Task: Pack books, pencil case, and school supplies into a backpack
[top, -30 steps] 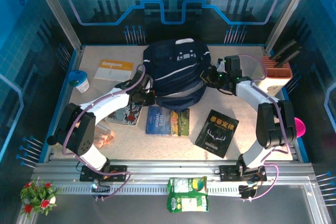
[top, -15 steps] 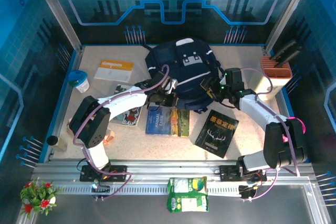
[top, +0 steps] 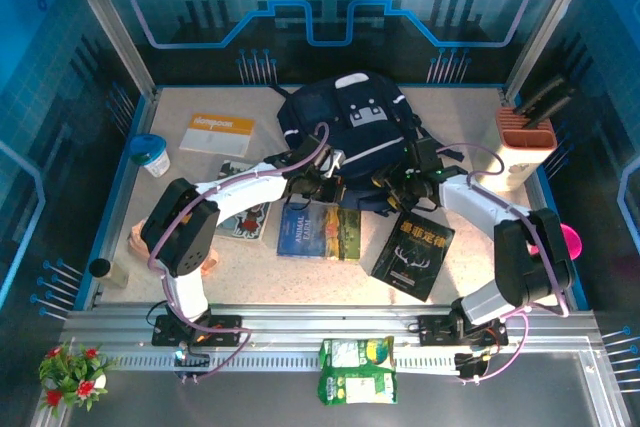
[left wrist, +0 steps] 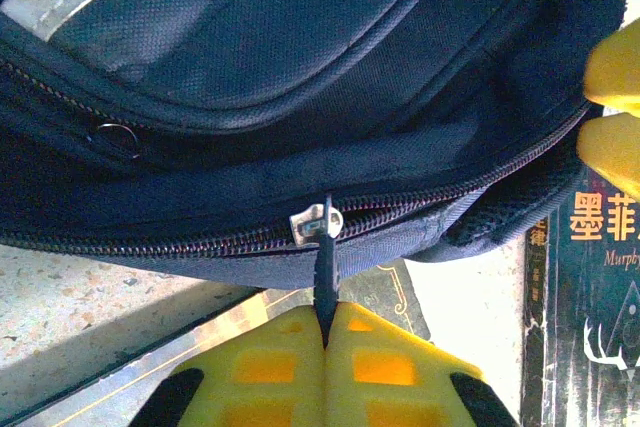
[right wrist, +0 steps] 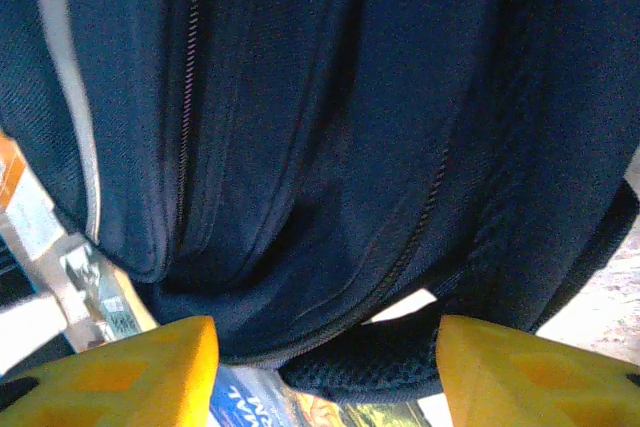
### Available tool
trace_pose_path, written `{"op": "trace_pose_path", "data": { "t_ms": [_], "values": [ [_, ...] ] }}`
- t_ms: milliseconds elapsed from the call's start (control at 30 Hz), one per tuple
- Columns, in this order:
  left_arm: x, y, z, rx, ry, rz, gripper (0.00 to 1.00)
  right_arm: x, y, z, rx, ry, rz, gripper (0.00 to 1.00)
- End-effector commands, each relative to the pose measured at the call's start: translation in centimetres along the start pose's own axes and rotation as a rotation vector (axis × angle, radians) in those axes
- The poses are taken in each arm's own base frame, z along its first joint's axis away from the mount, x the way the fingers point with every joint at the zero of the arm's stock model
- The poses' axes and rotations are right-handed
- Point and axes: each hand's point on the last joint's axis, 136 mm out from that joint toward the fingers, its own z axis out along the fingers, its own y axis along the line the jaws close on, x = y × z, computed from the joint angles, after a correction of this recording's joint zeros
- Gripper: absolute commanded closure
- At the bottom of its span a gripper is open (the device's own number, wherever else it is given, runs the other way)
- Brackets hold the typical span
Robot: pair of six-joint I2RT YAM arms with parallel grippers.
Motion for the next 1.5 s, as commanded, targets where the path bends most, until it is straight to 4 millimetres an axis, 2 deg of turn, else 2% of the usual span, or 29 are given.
{"op": "trace_pose_path", "data": {
  "t_ms": [0, 167, 267, 300, 367, 433, 533, 700, 900, 1067, 1233, 1333, 1467],
  "values": [
    [-0.7, -1.4, 0.0, 0.048, 0.000, 0.033, 1.00, 0.0, -0.8, 1.0, 0.070, 0.005, 0.069, 0.41],
    [-0.7, -1.3, 0.0, 0.038, 0.000, 0.038, 1.00, -0.7, 0.1, 2.3, 0.078, 0.005, 0.058, 0.44],
    [-0.6, -0.8, -0.1, 0.010, 0.003, 0.050, 1.00, -1.0, 0.0, 2.9, 0.096, 0.002, 0.053, 0.54],
    [-0.6, -0.4, -0.2, -0.011, 0.003, 0.057, 1.00, -1.2, -0.3, 3.0, 0.103, -0.004, 0.054, 0.62],
    [-0.5, 0.6, -0.4, -0.066, 0.004, 0.073, 1.00, -1.7, -0.8, 3.0, 0.120, -0.031, 0.053, 0.74],
    [-0.5, 2.7, -1.0, -0.166, 0.000, 0.097, 1.00, -2.8, -1.2, 2.5, 0.141, -0.094, 0.018, 0.85],
    [-0.6, 5.8, -1.6, -0.322, -0.006, 0.164, 1.00, -4.7, -1.9, 0.9, 0.180, -0.202, -0.037, 0.92],
    [-0.9, 10.2, -1.8, -0.462, 0.018, 0.169, 1.00, -6.7, -3.2, -1.2, 0.195, -0.289, -0.042, 0.94],
    [-4.3, 13.2, -1.4, -0.523, -0.041, 0.113, 1.00, -7.2, -2.9, -2.5, 0.167, -0.317, -0.045, 0.94],
    [-8.2, 15.0, -0.1, -0.551, -0.088, 0.065, 1.00, -6.2, -2.0, -2.4, 0.105, -0.275, -0.049, 0.94],
    [-11.1, 15.7, 0.3, -0.538, -0.142, -0.003, 1.00, -3.8, 0.4, -0.9, 0.002, -0.188, -0.087, 0.92],
    [-11.6, 15.3, -0.9, -0.530, -0.166, -0.040, 0.77, -2.6, 2.4, 0.2, -0.045, -0.126, -0.154, 0.86],
    [-10.9, 14.3, -4.2, -0.503, -0.193, -0.122, 0.49, -1.7, 3.0, 0.3, 0.021, -0.053, -0.303, 0.66]
  ]
}}
